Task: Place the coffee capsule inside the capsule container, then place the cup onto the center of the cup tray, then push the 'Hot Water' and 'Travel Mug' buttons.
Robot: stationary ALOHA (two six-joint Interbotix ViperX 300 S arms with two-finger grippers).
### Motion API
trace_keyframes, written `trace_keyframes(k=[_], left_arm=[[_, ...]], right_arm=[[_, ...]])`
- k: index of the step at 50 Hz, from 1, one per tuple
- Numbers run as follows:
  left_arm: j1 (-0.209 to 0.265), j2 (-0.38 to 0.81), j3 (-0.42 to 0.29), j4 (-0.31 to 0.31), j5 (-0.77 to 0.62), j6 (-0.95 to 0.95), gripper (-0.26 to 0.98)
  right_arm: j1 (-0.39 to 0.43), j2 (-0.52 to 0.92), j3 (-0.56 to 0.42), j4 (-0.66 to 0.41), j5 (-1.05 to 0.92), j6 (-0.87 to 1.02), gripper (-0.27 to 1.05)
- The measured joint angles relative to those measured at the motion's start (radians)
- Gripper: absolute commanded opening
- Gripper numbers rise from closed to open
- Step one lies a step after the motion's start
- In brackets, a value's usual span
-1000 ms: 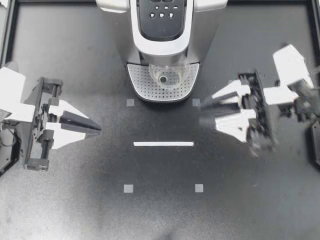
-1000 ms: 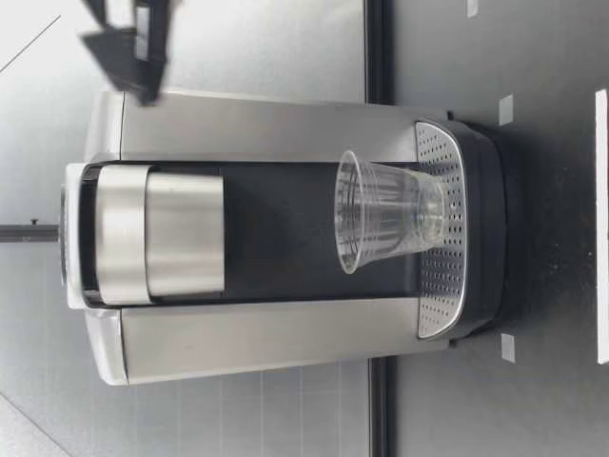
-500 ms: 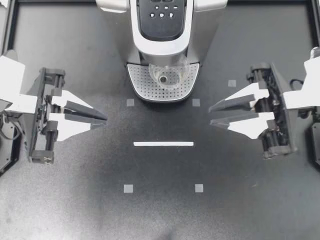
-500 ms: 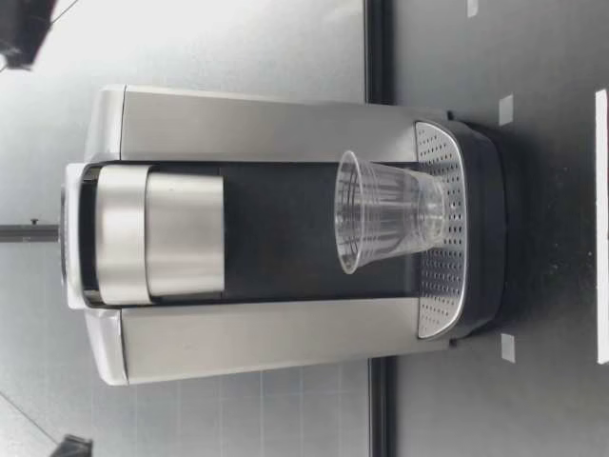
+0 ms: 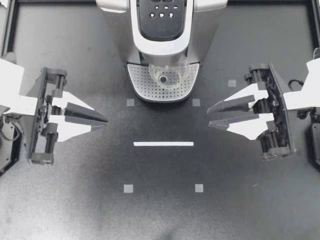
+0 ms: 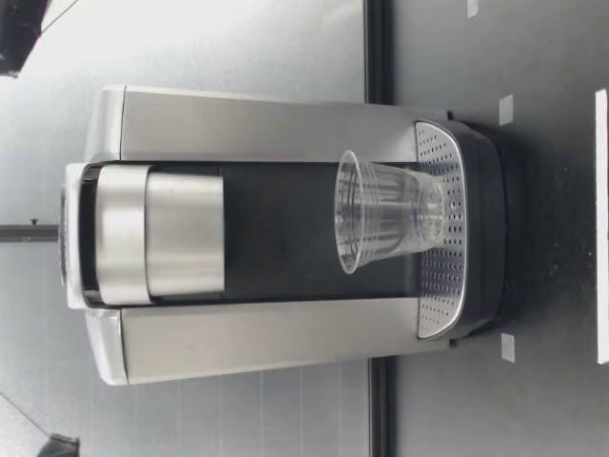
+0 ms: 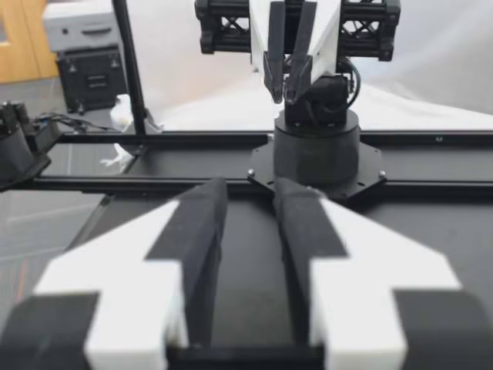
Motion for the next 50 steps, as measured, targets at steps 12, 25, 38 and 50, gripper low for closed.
trace_keyframes(k=[12,25,38,50], left_arm=[[0.002,-0.002,0.003,0.0,-0.028,0.028,0.16],[0.002,-0.002,0.008,0.0,-0.046,0.028,0.16],[0.0,0.0,0.012,-0.002,-0.046,0.028,0.16],[0.0,0.0,0.015,-0.002,-0.046,0.028,0.16]], right_arm=[[0.002,0.009,0.002,0.0,-0.017,0.0,0.36],[0.002,0.009,0.002,0.0,-0.015,0.0,0.36],[0.002,0.011,0.002,0.0,-0.015,0.0,0.36],[0.002,0.012,0.002,0.0,-0.015,0.0,0.36]])
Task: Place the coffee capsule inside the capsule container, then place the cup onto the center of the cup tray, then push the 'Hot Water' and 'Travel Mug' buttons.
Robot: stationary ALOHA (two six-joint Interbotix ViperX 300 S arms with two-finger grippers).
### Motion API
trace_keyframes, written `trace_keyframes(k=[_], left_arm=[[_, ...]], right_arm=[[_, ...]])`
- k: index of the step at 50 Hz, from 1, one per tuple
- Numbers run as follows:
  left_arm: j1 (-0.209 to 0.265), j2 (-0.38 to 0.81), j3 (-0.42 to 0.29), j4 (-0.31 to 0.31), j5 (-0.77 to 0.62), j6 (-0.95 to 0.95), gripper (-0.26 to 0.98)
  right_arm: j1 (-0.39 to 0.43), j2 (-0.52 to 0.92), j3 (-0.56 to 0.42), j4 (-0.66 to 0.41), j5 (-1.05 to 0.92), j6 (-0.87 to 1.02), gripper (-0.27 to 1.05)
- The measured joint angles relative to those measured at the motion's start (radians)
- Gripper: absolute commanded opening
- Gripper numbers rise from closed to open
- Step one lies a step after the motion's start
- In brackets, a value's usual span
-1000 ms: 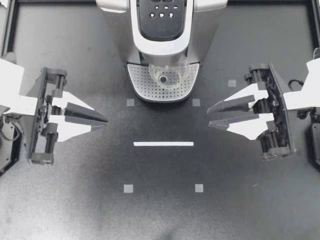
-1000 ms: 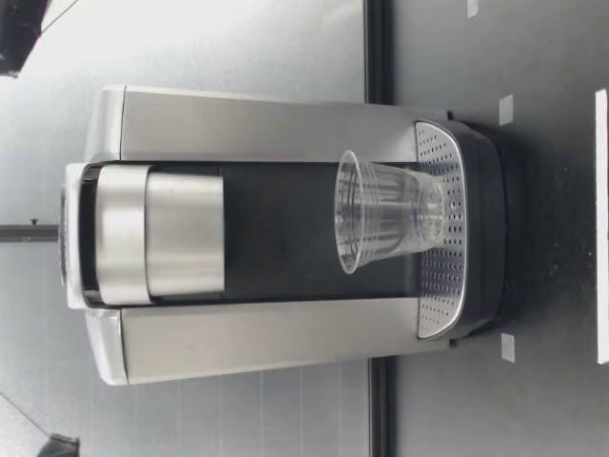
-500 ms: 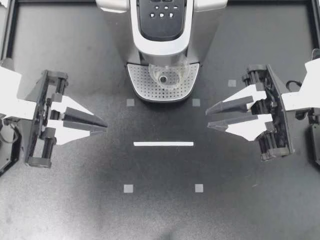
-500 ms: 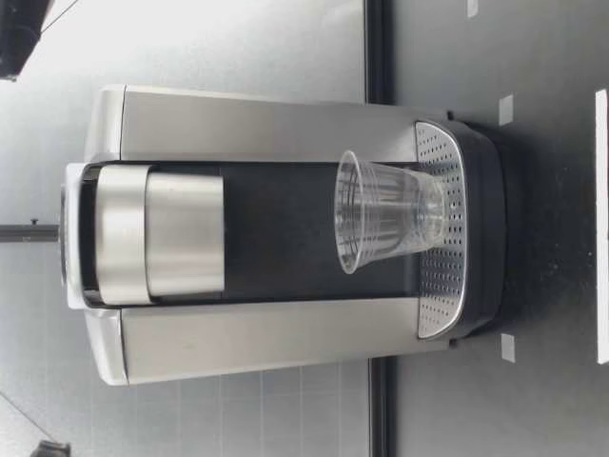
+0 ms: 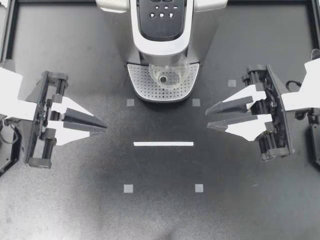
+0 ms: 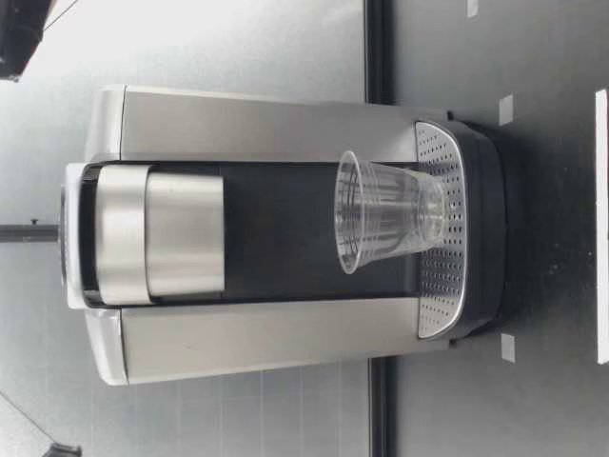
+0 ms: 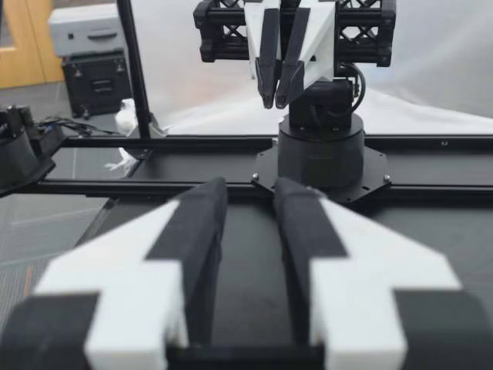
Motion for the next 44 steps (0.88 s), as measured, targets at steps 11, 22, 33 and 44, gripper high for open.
trace_keyframes(k=[11,22,33,44], left_arm=[[0.002,0.0,0.0,0.0,0.0,0.0,0.16],[0.002,0.0,0.0,0.0,0.0,0.0,0.16],[0.0,0.0,0.0,0.0,0.002,0.005,0.16],[0.005,0.0,0.0,0.002,0.003,0.006,0.16]], right_arm=[[0.0,0.002,0.0,0.0,-0.002,0.0,0.36],[0.0,0.009,0.002,0.002,-0.002,0.0,0.36],[0.0,0.011,0.0,0.002,-0.005,0.0,0.36],[0.0,0.011,0.0,0.002,-0.006,0.0,0.36]])
